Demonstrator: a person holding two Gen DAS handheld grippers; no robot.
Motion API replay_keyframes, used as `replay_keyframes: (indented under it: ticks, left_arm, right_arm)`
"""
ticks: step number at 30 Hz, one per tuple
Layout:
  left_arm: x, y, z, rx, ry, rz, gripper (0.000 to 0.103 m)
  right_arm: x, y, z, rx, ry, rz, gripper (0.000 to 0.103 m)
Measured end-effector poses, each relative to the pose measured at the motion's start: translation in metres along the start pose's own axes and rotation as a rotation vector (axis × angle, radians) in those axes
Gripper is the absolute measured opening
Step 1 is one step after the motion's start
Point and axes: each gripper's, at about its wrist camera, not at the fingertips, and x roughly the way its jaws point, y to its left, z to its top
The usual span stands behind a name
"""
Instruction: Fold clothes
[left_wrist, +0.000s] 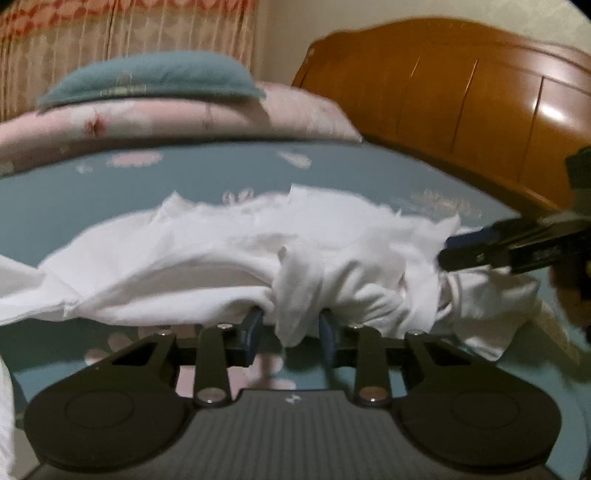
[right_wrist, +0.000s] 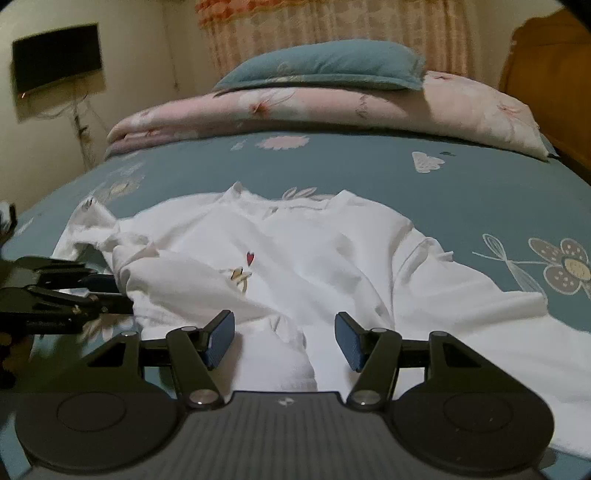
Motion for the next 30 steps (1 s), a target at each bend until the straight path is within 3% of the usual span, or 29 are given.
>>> replay_keyframes:
  ticks: [2, 5, 12, 13, 15, 18, 25, 28, 30]
  left_arm:
    - [0.002, -0.006, -0.004, 0.046, 0.04, 0.016, 0.031]
    - [0.011, -0.014, -0.011, 0.104, 0.109, -0.009, 0.032]
    - [0.041, -0.008, 0.007, 0.046, 0.161, -0.083, 0.03]
    - [0.041, -0.006, 0.007, 0.036, 0.162, -0.091, 0.029]
    - [0.034, -0.005, 0.005, 0.039, 0.162, -0.081, 0.014]
    - [0.017, -0.007, 0.005, 0.042, 0.143, -0.068, 0.005]
    - [-0.02, -0.019, 0.02, 0.03, 0.057, -0.102, 0.004]
    - [-0.023, -0.018, 0.02, 0.023, 0.049, -0.135, 0.007]
    - [-0.013, -0.015, 0.014, 0.007, 0.051, -0.112, 0.009]
  right_arm:
    - [0.003, -0.002, -0.004, 0.039, -0.035, 0.012, 0.065]
    - [0.007, -0.005, -0.009, 0.052, -0.004, 0.044, 0.065]
    - [0.009, -0.012, -0.017, 0.073, 0.057, 0.107, 0.065]
    - [0.008, -0.011, -0.017, 0.073, 0.056, 0.109, 0.065]
    - [0.006, -0.013, -0.018, 0.077, 0.055, 0.113, 0.065]
    - [0.004, -0.016, -0.019, 0.086, 0.055, 0.121, 0.065]
    - [-0.002, -0.022, -0.022, 0.105, 0.053, 0.139, 0.065]
    - [-0.005, -0.024, -0.023, 0.113, 0.052, 0.146, 0.065]
    - [-0.007, -0.026, -0.024, 0.119, 0.052, 0.151, 0.065]
